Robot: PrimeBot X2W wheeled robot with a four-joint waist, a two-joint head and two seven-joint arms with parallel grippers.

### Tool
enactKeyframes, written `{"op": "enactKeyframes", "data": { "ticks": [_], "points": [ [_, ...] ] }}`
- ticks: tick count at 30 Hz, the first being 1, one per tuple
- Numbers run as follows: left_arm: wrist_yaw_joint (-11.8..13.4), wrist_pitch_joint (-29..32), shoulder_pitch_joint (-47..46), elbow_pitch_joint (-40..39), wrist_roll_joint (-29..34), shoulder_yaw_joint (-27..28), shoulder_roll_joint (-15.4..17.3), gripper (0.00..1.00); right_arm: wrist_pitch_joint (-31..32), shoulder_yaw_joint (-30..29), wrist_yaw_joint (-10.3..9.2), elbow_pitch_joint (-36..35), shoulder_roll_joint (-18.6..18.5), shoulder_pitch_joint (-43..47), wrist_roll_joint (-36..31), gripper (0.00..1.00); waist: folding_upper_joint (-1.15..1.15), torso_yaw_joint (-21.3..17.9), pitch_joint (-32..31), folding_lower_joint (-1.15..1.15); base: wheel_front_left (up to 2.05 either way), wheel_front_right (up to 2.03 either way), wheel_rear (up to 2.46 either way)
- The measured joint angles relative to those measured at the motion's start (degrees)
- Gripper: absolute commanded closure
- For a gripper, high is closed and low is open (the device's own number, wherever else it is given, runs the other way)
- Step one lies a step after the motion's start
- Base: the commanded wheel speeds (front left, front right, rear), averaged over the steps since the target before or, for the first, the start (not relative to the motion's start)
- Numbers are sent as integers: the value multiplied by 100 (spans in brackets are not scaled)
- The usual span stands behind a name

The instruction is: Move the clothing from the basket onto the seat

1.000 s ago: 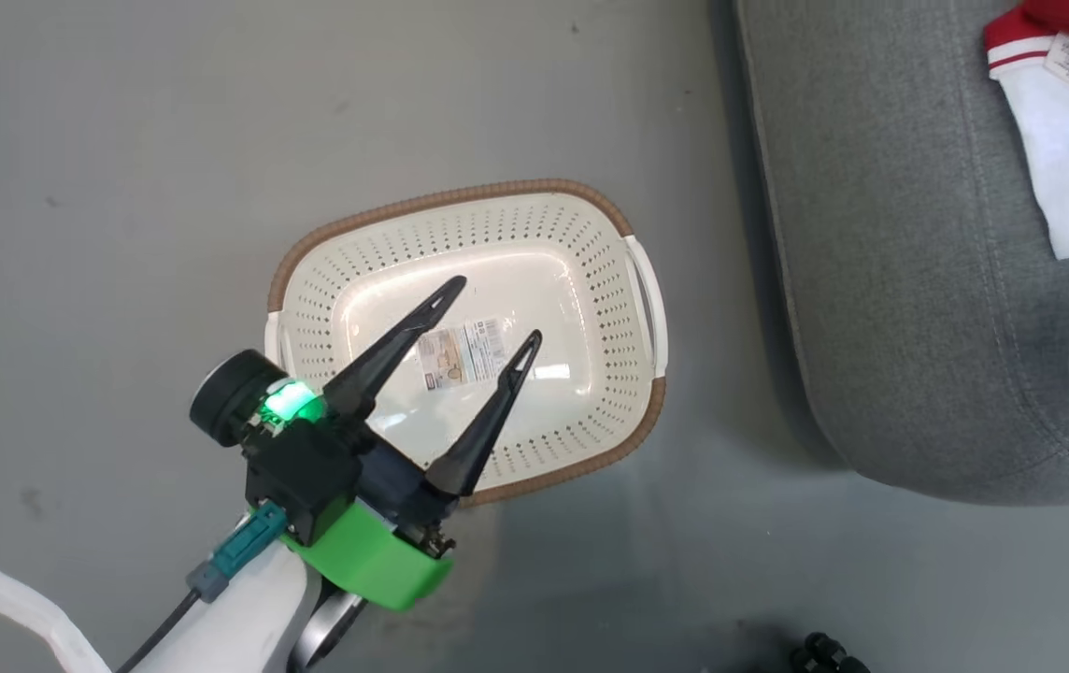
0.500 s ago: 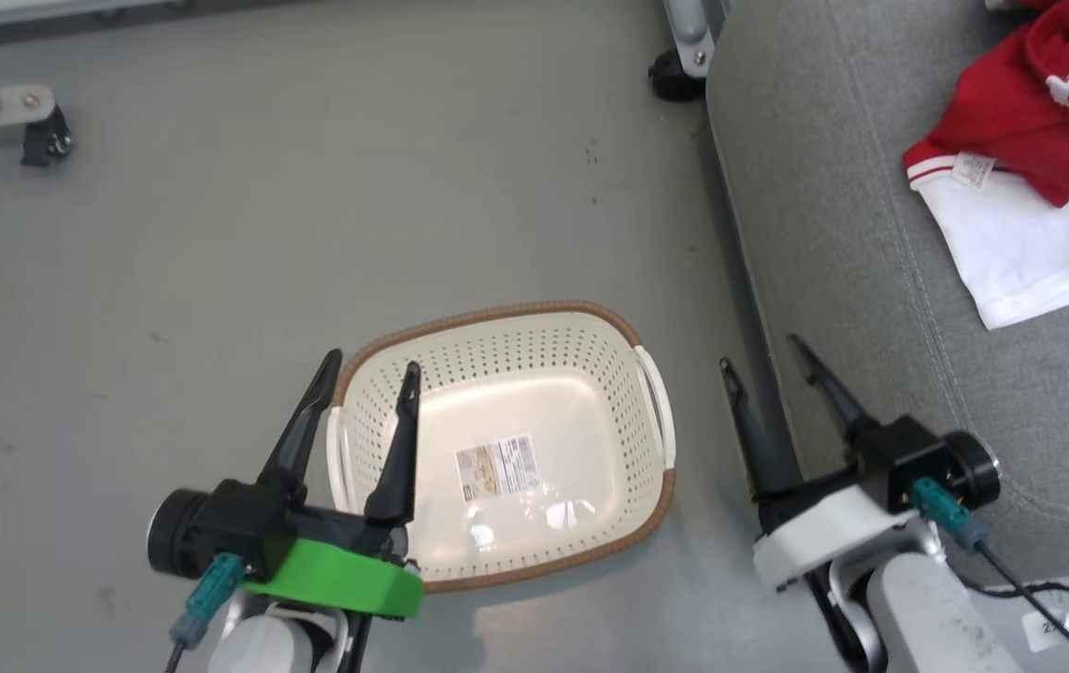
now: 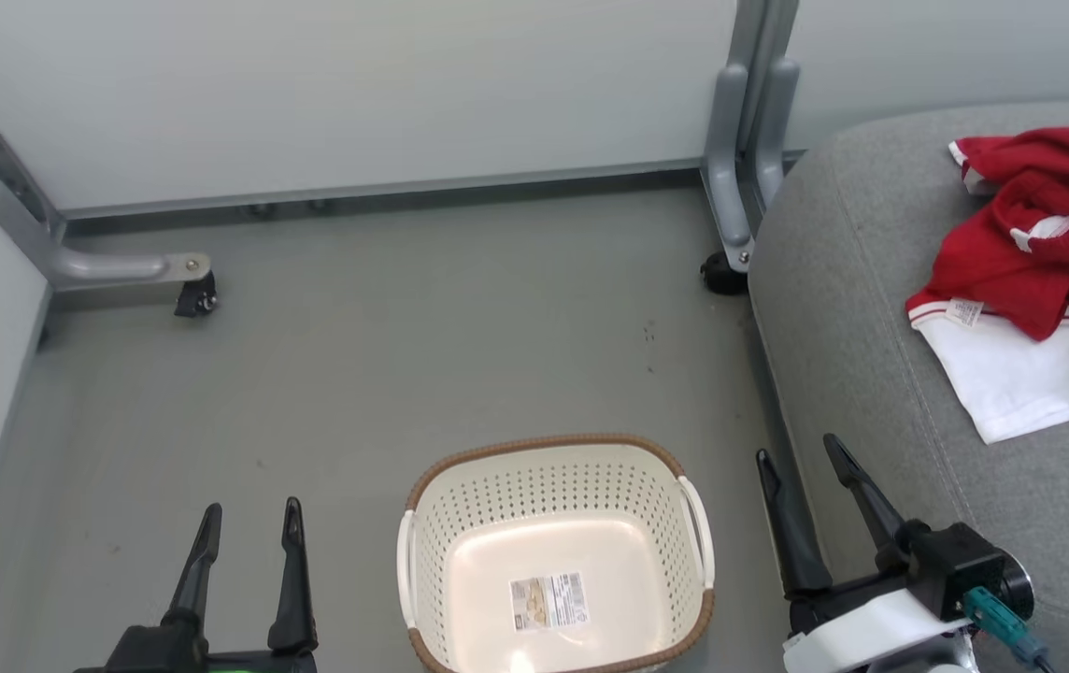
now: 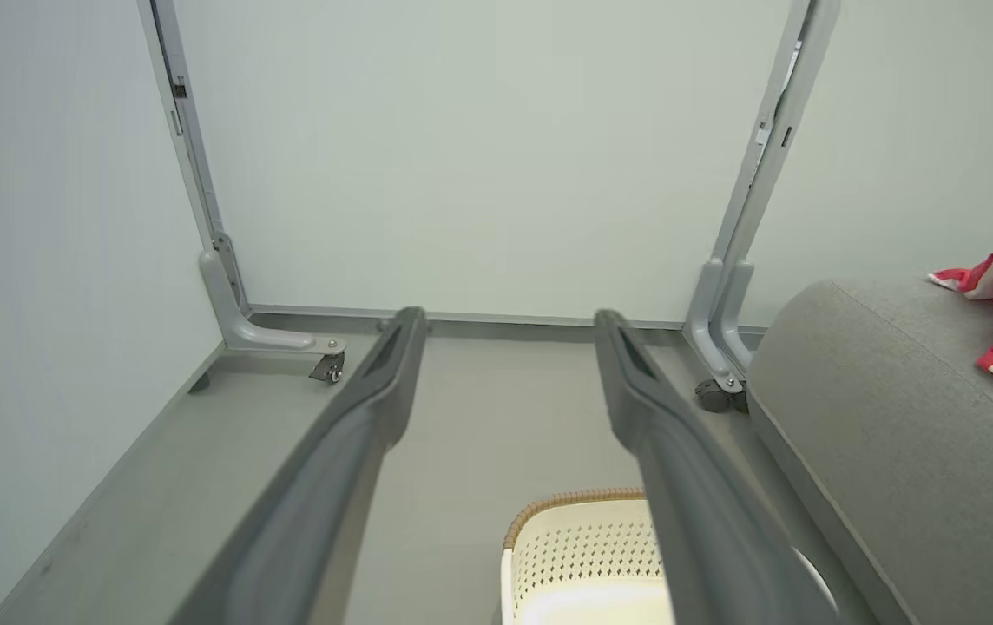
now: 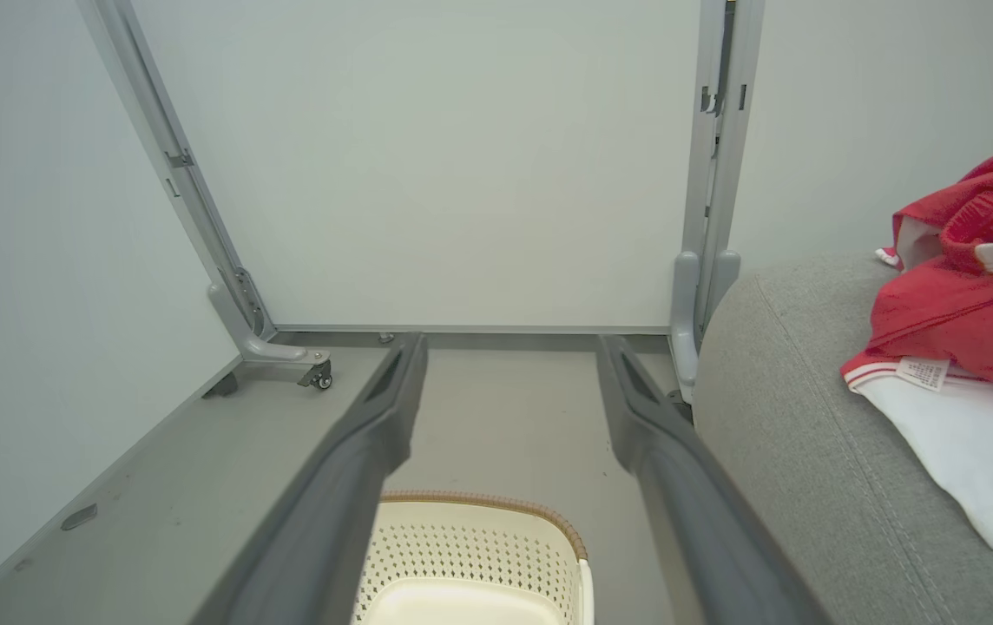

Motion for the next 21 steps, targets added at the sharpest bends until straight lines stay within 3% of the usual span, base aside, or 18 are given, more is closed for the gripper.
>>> {"op": "enactKeyframes", "data": {
  "ticks": [7,21],
  "points": [
    [-91,-3,552,-547,333,151,-13,0,0,-152,0,-279,4,486,64,0,0,173,-537,0,0,0,0],
    [20,-3,1044,-464,357,103,-19,0,-1,-365,0,-230,24,974,53,0,0,233,-1159,0,0,0,0]
  ]
}}
